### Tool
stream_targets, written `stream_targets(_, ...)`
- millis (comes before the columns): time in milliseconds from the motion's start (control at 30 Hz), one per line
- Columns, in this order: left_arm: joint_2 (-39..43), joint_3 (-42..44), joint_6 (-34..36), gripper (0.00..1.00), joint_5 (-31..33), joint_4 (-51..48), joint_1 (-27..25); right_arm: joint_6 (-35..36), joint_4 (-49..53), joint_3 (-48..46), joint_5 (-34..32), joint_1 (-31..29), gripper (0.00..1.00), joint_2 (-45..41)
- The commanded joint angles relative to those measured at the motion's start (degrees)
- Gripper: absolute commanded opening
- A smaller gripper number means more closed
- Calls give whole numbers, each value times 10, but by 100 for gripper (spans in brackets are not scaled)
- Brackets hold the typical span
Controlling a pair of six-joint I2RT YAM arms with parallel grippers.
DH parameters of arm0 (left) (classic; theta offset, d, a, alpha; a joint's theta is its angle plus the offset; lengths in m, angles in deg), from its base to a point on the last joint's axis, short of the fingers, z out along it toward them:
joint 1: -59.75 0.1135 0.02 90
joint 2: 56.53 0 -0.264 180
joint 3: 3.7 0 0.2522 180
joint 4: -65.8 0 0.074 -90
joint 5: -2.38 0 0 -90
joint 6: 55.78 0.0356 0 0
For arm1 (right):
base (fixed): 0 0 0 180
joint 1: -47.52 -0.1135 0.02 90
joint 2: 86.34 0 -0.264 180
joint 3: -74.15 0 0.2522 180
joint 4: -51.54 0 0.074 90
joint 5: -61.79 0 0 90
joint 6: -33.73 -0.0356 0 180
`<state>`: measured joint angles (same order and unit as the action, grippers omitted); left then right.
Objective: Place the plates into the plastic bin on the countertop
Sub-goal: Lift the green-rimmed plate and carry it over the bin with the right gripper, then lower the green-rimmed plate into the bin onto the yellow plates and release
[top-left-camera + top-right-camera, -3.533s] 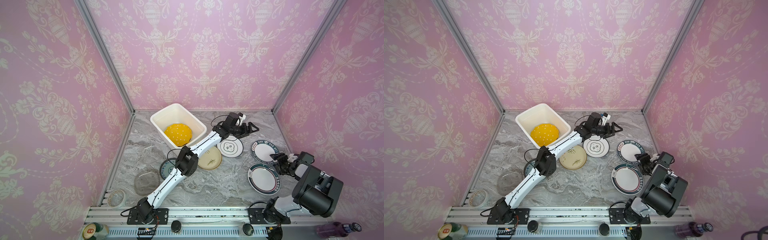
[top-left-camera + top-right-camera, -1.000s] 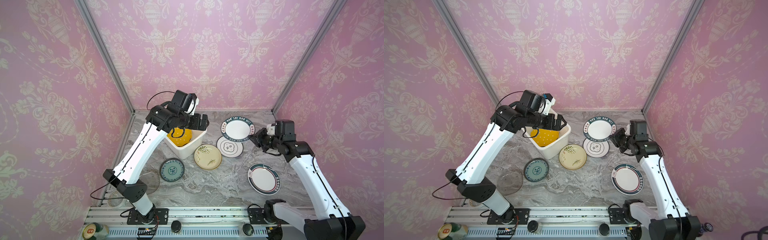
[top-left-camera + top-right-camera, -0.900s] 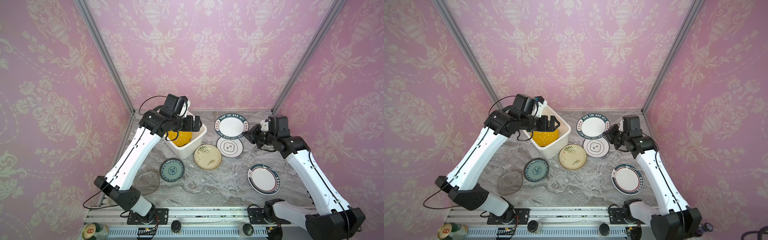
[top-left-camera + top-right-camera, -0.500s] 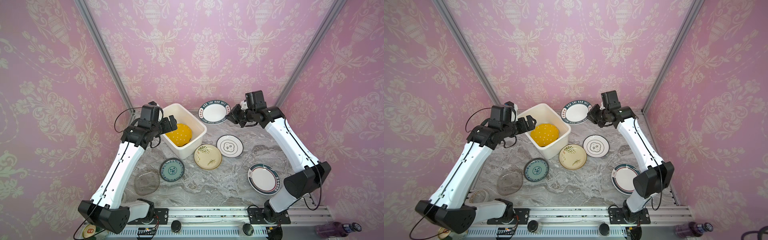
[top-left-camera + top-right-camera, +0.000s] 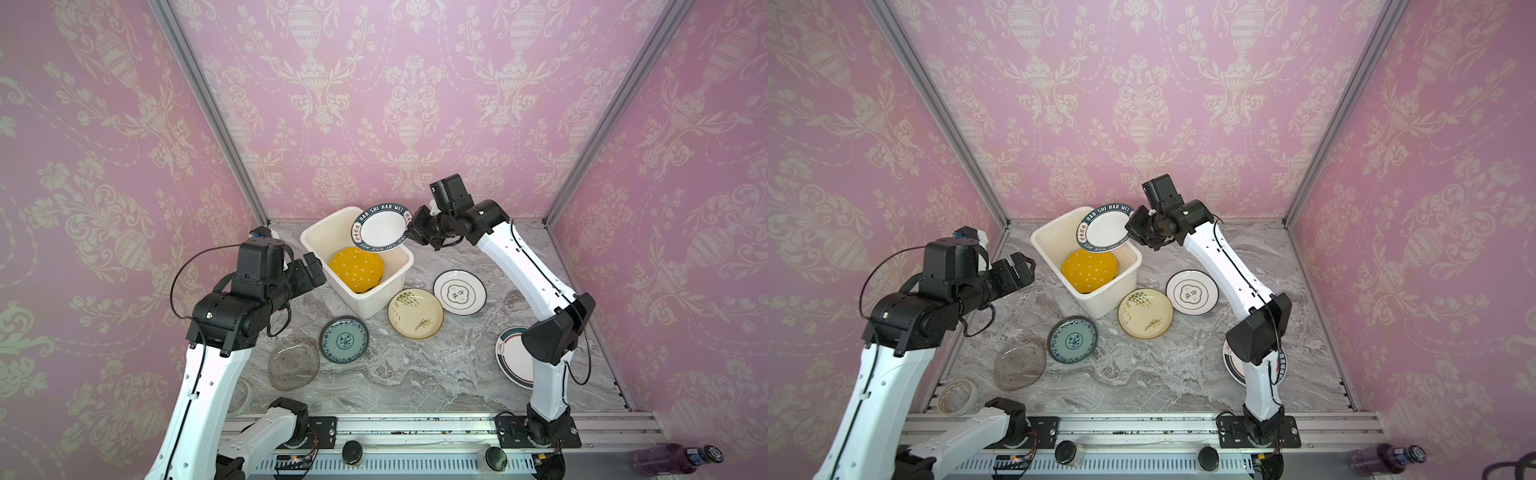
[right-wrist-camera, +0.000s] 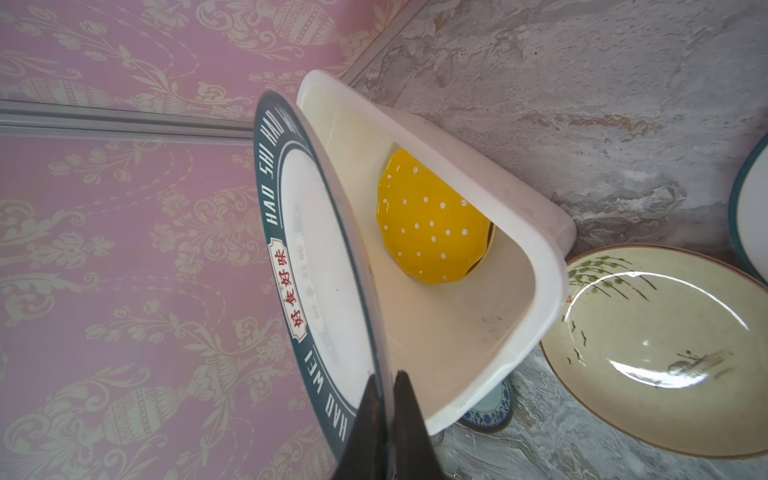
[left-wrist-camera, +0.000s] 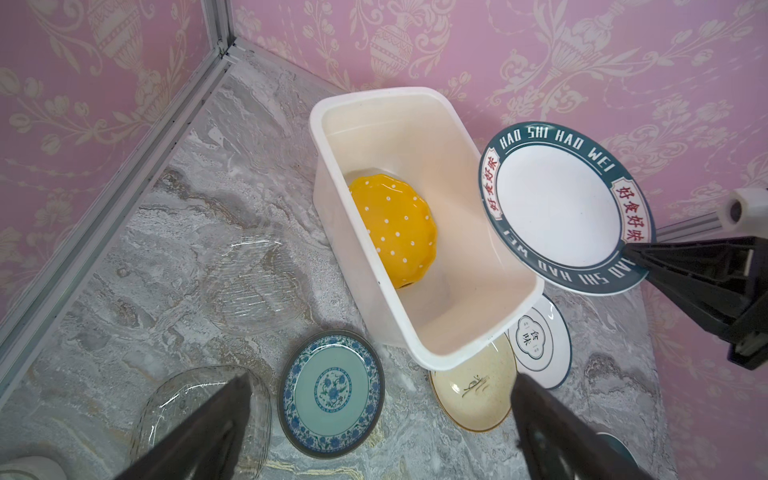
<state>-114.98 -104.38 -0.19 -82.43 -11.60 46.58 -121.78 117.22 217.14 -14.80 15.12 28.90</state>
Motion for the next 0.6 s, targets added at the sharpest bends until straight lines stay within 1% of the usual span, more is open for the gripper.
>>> stream_targets(0,-20,-19,-12,99,-19,-24,7,-51,-34,27,-11,-24,0,23)
stream_targets(100,-35,-25,-6,99,-16,-12,7,-87,-38,31,-33,-41,0,43)
stream_targets(167,-46,-35,-1,99,1,-15,7,-105,-42,32,-51,-54,0,52)
stream_targets(233,-56,-42,4,99,16,-14,6,-121,-48,34,-55,-63,0,64)
stream_targets(367,-67,-48,19,99,38,7,7,-147,-55,33,-81,-77,0,83)
stream_targets(567,-82,-50,30,99,38,30,7,-177,-69,54,-91,-94,0,126)
